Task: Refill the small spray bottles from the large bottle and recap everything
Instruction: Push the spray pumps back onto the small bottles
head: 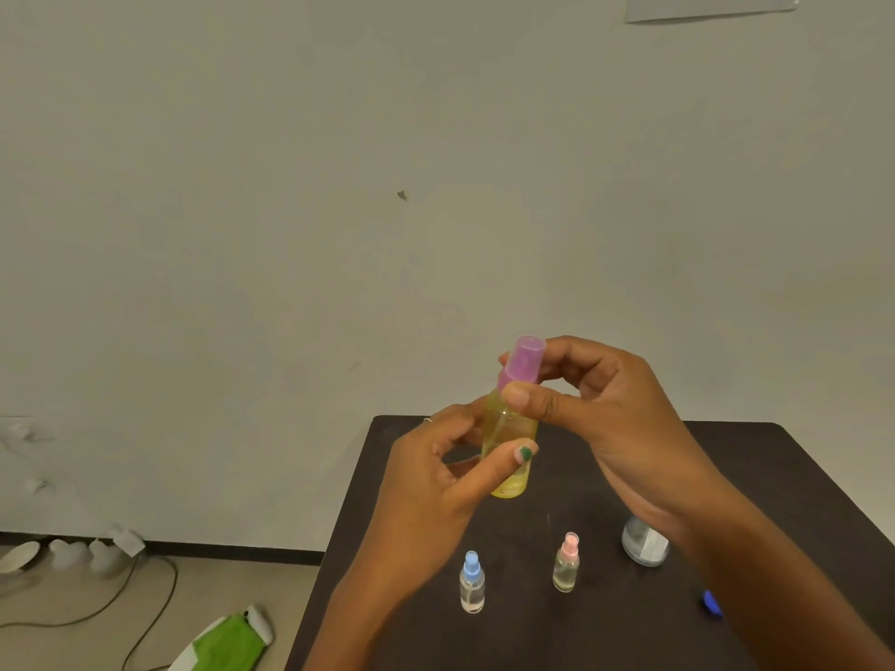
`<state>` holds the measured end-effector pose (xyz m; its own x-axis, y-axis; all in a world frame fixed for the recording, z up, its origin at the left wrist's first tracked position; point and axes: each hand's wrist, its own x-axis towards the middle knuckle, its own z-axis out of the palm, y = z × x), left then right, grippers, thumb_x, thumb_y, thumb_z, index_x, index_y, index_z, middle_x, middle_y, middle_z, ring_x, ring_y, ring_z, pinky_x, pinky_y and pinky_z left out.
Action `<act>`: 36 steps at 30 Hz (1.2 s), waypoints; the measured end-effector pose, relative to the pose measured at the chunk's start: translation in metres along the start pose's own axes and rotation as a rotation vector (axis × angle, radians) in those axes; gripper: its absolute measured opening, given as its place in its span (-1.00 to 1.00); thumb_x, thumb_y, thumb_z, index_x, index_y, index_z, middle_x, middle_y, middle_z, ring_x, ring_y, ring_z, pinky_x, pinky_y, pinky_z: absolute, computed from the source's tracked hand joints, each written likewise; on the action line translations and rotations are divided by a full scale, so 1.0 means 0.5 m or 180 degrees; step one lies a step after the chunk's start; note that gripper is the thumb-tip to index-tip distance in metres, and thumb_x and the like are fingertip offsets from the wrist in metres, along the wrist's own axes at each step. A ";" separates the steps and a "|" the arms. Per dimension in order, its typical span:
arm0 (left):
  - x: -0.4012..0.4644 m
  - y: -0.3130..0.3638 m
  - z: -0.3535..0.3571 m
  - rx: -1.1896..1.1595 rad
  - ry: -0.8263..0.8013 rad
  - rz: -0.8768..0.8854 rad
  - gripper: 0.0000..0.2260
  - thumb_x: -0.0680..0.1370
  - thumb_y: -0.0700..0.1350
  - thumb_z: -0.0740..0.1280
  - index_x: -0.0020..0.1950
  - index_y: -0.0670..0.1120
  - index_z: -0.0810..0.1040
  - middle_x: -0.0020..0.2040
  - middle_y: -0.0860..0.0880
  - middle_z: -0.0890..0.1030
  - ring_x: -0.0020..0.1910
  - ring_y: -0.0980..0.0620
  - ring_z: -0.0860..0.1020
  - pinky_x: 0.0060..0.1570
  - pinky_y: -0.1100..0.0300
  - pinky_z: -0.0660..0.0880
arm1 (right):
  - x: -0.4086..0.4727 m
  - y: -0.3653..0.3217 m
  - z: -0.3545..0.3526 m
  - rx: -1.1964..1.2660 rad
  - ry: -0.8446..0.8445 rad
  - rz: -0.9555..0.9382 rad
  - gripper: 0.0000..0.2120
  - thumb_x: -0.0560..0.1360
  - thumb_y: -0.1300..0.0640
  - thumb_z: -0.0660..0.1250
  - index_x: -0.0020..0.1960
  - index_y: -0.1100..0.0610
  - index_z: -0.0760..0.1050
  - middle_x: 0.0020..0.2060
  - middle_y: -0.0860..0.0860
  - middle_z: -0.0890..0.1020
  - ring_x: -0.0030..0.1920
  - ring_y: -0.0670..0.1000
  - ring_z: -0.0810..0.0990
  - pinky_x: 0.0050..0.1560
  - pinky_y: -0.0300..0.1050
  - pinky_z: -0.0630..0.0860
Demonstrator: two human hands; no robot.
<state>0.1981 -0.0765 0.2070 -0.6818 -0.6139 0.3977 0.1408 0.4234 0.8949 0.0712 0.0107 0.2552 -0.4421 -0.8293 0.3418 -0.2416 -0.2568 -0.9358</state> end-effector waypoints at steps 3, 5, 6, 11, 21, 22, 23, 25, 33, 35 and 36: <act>-0.005 -0.002 0.000 0.0030 0.0018 -0.0022 -0.73 0.39 0.13 0.38 0.03 0.09 0.62 -0.09 0.07 0.66 0.00 0.07 0.61 -0.09 0.39 0.51 | 0.000 0.010 0.007 0.0147 -0.0001 0.0077 -0.64 0.11 -0.05 0.58 -0.17 0.06 0.61 -0.18 0.02 0.66 -0.05 0.07 0.58 0.07 0.02 0.54; -0.008 -0.003 -0.001 0.0060 0.0046 -0.0025 -0.76 0.38 0.15 0.36 0.00 0.13 0.61 -0.09 0.08 0.66 -0.01 0.09 0.61 -0.09 0.42 0.49 | 0.000 0.013 0.008 0.0133 -0.0064 0.0119 -0.63 0.14 -0.06 0.54 -0.12 0.05 0.59 -0.15 -0.01 0.66 -0.03 0.04 0.58 0.09 0.01 0.53; -0.009 -0.005 -0.002 0.0100 0.0068 -0.0030 -0.76 0.38 0.17 0.35 0.00 0.15 0.61 -0.10 0.09 0.66 -0.02 0.11 0.61 -0.09 0.43 0.48 | -0.001 0.013 0.007 0.0086 -0.0139 0.0129 -0.63 0.18 -0.06 0.51 -0.06 0.04 0.59 -0.10 -0.03 0.67 0.01 0.02 0.59 0.12 0.03 0.53; -0.010 -0.005 -0.005 0.0147 0.0154 -0.0008 -0.74 0.39 0.13 0.39 0.00 0.05 0.62 -0.12 0.05 0.66 -0.05 0.07 0.60 -0.10 0.44 0.47 | -0.005 -0.006 0.005 0.0237 -0.0622 0.0045 -0.70 0.38 0.18 0.39 0.10 0.09 0.58 -0.01 -0.05 0.69 0.10 -0.12 0.61 -0.05 -0.28 0.56; -0.011 -0.014 -0.004 0.0154 0.0306 -0.0155 -0.71 0.40 0.07 0.41 0.05 -0.01 0.63 -0.11 0.03 0.66 -0.04 0.11 0.61 -0.12 0.39 0.50 | 0.004 0.011 0.018 0.0195 -0.0286 0.0140 -0.66 0.25 0.06 0.46 0.00 0.12 0.60 -0.06 0.04 0.69 0.05 0.02 0.62 0.15 -0.05 0.54; -0.012 -0.017 -0.005 0.0185 0.0316 -0.0160 -0.72 0.41 0.09 0.43 0.05 -0.01 0.63 -0.10 0.03 0.66 -0.03 0.10 0.61 -0.10 0.37 0.51 | 0.003 0.009 0.015 0.0159 -0.0348 0.0125 -0.69 0.29 0.07 0.44 0.02 0.11 0.60 -0.05 0.01 0.69 0.06 -0.02 0.63 0.15 -0.08 0.54; -0.013 -0.019 -0.005 0.0220 0.0319 -0.0162 -0.72 0.41 0.11 0.44 0.05 0.00 0.63 -0.10 0.04 0.66 -0.02 0.08 0.61 -0.08 0.35 0.52 | 0.002 0.007 0.013 0.0130 -0.0387 0.0091 -0.71 0.33 0.09 0.41 0.04 0.10 0.60 -0.04 -0.01 0.70 0.06 -0.04 0.63 0.13 -0.12 0.54; -0.014 -0.019 -0.005 0.0200 0.0299 -0.0183 -0.72 0.42 0.09 0.44 0.07 0.01 0.63 -0.09 0.04 0.66 -0.01 0.06 0.61 -0.05 0.33 0.53 | -0.001 0.005 0.011 0.0131 -0.0429 0.0039 -0.71 0.38 0.10 0.36 0.09 0.10 0.59 -0.04 -0.02 0.70 0.06 -0.09 0.64 0.06 -0.24 0.54; -0.014 -0.018 -0.006 0.0216 0.0254 -0.0151 -0.73 0.42 0.09 0.40 0.06 0.03 0.62 -0.11 0.03 0.66 -0.03 0.04 0.60 -0.04 0.36 0.51 | -0.002 0.004 0.009 -0.0127 -0.0499 -0.0036 -0.69 0.41 0.07 0.34 0.13 0.07 0.57 -0.03 -0.06 0.70 0.06 -0.11 0.64 0.02 -0.26 0.56; -0.014 -0.020 -0.007 0.0211 0.0279 -0.0134 -0.71 0.41 0.05 0.38 0.07 -0.02 0.62 -0.11 0.01 0.66 -0.04 0.04 0.61 -0.05 0.37 0.51 | -0.001 0.011 0.009 -0.0226 -0.0322 -0.0067 -0.69 0.35 0.04 0.39 0.08 0.06 0.60 -0.04 -0.03 0.70 0.04 -0.05 0.65 0.07 -0.04 0.59; -0.014 -0.021 -0.007 0.0212 0.0286 -0.0121 -0.71 0.40 0.04 0.37 0.07 -0.04 0.62 -0.11 0.01 0.66 -0.04 0.04 0.61 -0.06 0.38 0.50 | 0.000 0.013 0.010 -0.0254 -0.0241 -0.0067 -0.68 0.33 0.03 0.41 0.07 0.06 0.61 -0.04 -0.02 0.69 0.03 -0.04 0.65 0.10 0.07 0.58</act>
<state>0.2040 -0.0788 0.1957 -0.6182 -0.6864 0.3830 0.0660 0.4402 0.8955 0.0742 0.0066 0.2487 -0.3703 -0.8600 0.3511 -0.3195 -0.2369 -0.9175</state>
